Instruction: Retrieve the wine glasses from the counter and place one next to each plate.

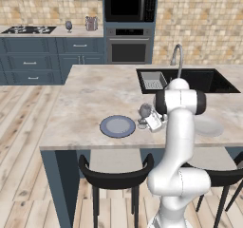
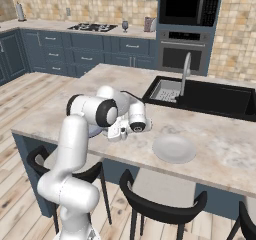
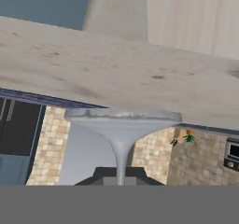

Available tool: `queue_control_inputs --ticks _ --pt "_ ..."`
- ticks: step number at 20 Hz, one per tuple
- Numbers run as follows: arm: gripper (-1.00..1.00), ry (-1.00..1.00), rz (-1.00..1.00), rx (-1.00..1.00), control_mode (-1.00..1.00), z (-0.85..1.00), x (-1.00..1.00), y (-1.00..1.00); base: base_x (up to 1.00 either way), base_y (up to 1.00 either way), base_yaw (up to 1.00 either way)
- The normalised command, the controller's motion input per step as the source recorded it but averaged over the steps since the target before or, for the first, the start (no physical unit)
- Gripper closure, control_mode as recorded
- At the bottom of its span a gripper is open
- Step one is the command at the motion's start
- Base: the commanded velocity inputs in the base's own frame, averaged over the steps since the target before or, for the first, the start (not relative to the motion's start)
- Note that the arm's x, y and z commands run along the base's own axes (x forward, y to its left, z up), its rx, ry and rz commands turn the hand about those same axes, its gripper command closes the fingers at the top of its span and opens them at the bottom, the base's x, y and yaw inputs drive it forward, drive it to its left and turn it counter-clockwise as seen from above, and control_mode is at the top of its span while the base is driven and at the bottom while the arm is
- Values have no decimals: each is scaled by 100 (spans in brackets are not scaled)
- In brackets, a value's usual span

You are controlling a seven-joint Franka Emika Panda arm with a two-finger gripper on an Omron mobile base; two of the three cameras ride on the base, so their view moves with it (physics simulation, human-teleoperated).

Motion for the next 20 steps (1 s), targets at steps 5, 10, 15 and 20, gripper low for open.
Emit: queue_control_inputs --ticks 5,10,15,20 --pt "100 0 1 0 -100 -19 25 0 0 0 0" --pt "100 0 0 0 -100 -22 14 0 0 0 0" --pt "-100 0 0 0 -100 -21 1 0 0 0 0" --pt "-100 0 0 0 -100 -9 0 1 0 0 0"
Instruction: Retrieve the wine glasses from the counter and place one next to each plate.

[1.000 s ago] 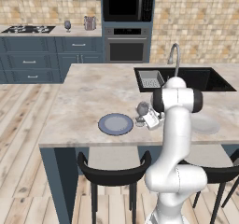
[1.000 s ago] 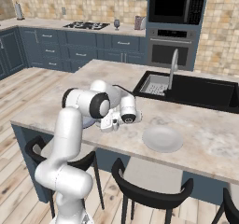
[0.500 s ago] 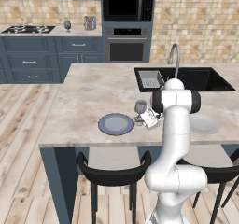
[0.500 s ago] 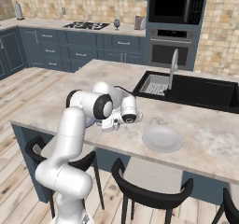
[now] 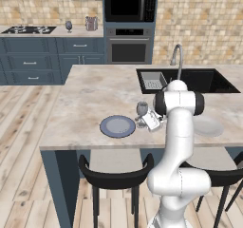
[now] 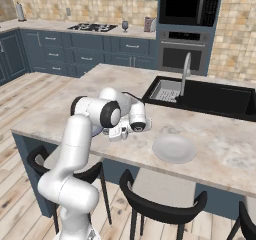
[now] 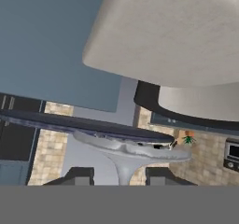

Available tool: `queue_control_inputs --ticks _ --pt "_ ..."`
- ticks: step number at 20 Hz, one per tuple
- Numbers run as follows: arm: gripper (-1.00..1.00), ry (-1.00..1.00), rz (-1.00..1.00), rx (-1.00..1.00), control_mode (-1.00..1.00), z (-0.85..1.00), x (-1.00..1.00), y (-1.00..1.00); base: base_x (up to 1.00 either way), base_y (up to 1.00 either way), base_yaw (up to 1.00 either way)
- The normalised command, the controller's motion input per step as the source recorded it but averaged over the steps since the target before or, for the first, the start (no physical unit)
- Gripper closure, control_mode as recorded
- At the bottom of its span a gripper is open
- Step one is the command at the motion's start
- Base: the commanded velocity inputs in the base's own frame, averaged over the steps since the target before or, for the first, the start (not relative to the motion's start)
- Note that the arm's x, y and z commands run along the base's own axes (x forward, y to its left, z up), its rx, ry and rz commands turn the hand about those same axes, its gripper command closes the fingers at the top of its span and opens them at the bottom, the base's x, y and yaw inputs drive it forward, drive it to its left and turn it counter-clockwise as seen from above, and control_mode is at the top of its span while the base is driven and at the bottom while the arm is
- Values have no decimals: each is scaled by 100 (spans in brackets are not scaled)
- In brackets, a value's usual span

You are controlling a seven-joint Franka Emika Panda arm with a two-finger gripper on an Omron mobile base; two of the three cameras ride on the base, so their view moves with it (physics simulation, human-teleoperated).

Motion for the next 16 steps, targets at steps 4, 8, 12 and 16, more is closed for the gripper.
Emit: queue_control_inputs --ticks 4,8,12,16 --pt "-100 -2 0 0 -100 0 0 0 0 0 0" --pt "-100 -1 0 0 -100 0 0 -8 0 0 0" --pt "-100 0 0 0 -100 0 0 -25 0 0 0" --pt "-100 0 -3 0 -100 1 0 -29 0 0 0"
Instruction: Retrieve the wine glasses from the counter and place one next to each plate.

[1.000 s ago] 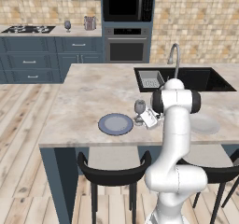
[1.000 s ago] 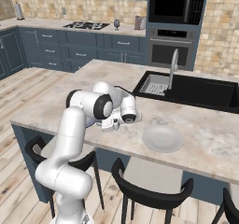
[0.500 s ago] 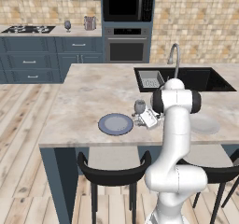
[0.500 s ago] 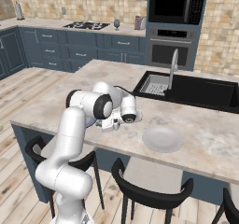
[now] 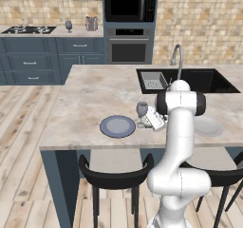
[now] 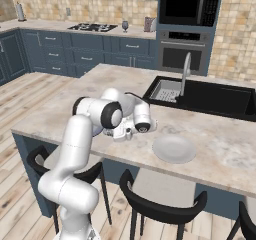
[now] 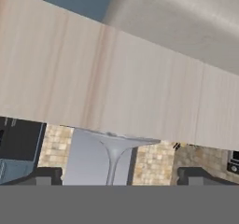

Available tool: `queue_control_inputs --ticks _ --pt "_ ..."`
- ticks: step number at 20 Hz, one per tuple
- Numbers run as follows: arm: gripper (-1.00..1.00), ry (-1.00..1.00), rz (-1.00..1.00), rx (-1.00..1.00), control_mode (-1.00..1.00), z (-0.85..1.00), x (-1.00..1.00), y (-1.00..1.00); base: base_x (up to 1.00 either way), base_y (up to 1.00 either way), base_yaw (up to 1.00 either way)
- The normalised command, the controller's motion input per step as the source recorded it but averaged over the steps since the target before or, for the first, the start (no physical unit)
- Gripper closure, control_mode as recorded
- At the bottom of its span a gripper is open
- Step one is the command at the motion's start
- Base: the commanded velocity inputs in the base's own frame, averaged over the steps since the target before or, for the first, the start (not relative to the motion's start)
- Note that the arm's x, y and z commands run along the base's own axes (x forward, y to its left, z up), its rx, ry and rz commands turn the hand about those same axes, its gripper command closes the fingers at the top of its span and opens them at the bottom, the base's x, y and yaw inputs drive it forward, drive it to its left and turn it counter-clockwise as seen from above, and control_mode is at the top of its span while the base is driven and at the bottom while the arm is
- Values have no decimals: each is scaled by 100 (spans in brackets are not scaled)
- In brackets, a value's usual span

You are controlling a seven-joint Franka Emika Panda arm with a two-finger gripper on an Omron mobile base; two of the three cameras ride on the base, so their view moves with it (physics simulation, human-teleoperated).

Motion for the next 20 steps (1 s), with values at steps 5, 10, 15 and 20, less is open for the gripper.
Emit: queue_control_inputs --ticks 5,10,15,20 --pt "-100 0 -3 0 -100 7 -1 -27 0 0 0" --pt "-100 -1 -5 0 -100 26 -21 -20 0 0 0" --pt "-100 -8 -2 0 -100 44 -40 -2 0 0 0" --pt "-100 -6 0 0 -100 38 -44 0 0 0 0"
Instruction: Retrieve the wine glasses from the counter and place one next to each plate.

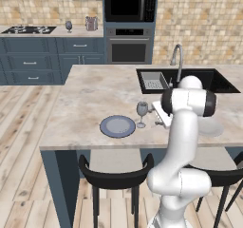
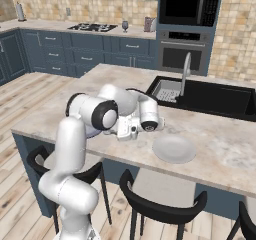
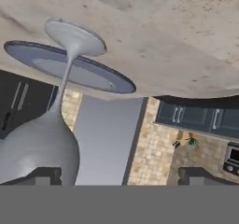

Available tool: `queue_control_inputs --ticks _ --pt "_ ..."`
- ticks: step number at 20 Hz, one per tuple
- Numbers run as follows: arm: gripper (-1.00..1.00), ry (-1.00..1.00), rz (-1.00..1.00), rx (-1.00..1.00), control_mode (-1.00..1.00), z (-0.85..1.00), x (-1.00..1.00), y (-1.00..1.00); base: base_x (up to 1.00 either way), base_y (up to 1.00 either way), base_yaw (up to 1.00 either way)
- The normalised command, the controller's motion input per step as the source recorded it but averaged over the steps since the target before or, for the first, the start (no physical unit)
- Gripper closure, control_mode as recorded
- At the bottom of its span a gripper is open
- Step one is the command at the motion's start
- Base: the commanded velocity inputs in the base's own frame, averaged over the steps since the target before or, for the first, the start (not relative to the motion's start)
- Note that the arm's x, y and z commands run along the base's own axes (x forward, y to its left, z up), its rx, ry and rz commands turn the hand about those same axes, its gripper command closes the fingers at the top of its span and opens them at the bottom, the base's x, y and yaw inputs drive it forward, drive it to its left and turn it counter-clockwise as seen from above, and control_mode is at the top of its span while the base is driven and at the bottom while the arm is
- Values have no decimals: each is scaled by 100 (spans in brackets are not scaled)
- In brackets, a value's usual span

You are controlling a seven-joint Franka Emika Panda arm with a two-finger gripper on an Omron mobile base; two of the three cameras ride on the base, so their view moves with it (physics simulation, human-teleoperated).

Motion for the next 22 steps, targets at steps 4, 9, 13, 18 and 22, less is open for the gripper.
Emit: queue_control_inputs --ticks 4,9,13,18,22 --pt "-100 -3 0 0 -100 34 -52 0 0 0 0" --pt "-100 -7 0 0 -100 48 -60 0 0 0 0" --pt "-100 -10 0 -1 -100 57 -68 0 0 0 0" --pt "-100 -11 -6 -2 -100 69 -52 0 0 0 0" --pt "-100 -12 -10 -5 -100 73 -67 0 0 0 0"
